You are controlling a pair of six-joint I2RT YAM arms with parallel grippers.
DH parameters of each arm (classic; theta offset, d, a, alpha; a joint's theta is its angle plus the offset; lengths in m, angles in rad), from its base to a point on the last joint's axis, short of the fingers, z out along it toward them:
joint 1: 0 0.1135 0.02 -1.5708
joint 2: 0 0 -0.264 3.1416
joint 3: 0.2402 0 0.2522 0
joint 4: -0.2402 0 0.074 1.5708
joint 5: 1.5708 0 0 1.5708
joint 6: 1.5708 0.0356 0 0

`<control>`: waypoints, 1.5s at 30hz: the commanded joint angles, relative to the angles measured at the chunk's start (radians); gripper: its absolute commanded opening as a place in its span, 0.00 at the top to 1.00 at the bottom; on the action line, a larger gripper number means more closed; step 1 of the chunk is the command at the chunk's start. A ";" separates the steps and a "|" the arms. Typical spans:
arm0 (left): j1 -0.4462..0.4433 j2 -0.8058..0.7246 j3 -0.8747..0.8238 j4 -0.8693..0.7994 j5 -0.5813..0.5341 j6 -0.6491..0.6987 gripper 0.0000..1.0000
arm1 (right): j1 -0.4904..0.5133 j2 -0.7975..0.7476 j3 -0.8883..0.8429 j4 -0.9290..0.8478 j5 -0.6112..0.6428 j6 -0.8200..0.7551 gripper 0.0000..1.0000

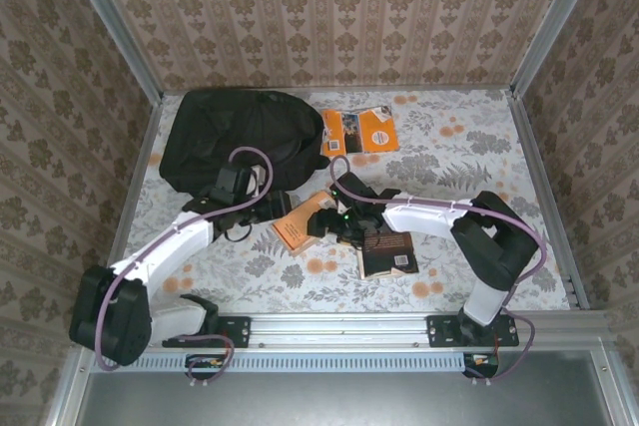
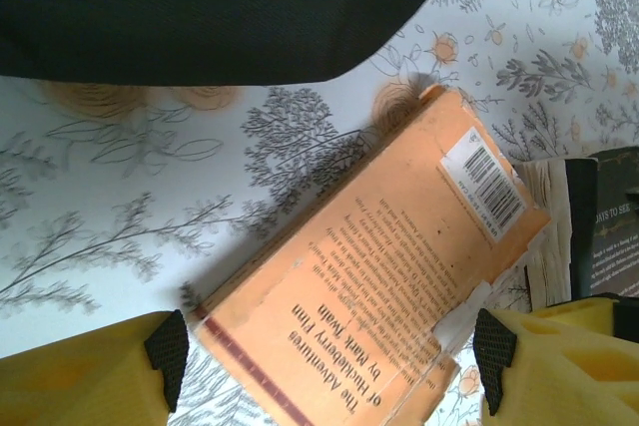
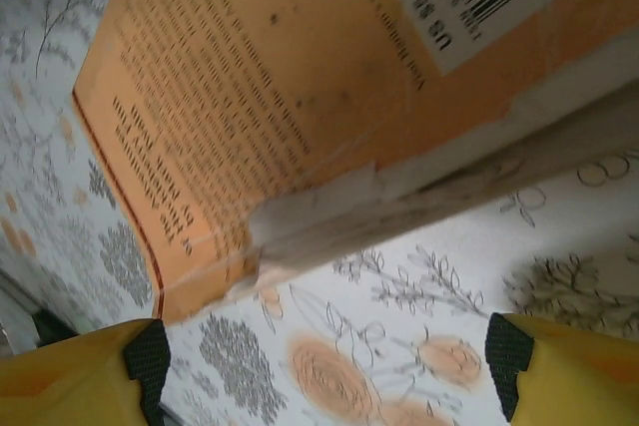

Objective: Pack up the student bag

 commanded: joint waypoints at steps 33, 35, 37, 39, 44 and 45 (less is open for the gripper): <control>-0.131 0.092 -0.240 0.459 0.215 -0.092 0.30 | -0.146 0.012 -0.162 0.403 -0.076 0.126 0.16; -0.133 0.046 -0.226 0.368 0.094 -0.074 0.28 | -0.150 0.011 -0.155 0.391 -0.099 0.107 0.17; -0.133 0.007 -0.224 0.341 0.015 -0.064 0.27 | -0.150 0.010 -0.151 0.377 -0.112 0.090 0.17; -0.130 0.000 -0.220 0.352 -0.002 -0.050 0.27 | -0.150 0.011 -0.151 0.376 -0.126 0.077 0.17; -0.130 0.106 -0.178 0.404 0.073 -0.042 0.27 | -0.149 0.039 -0.149 0.386 -0.168 0.064 0.18; -0.130 0.125 -0.179 0.413 0.080 -0.047 0.27 | -0.148 0.041 -0.150 0.390 -0.175 0.065 0.19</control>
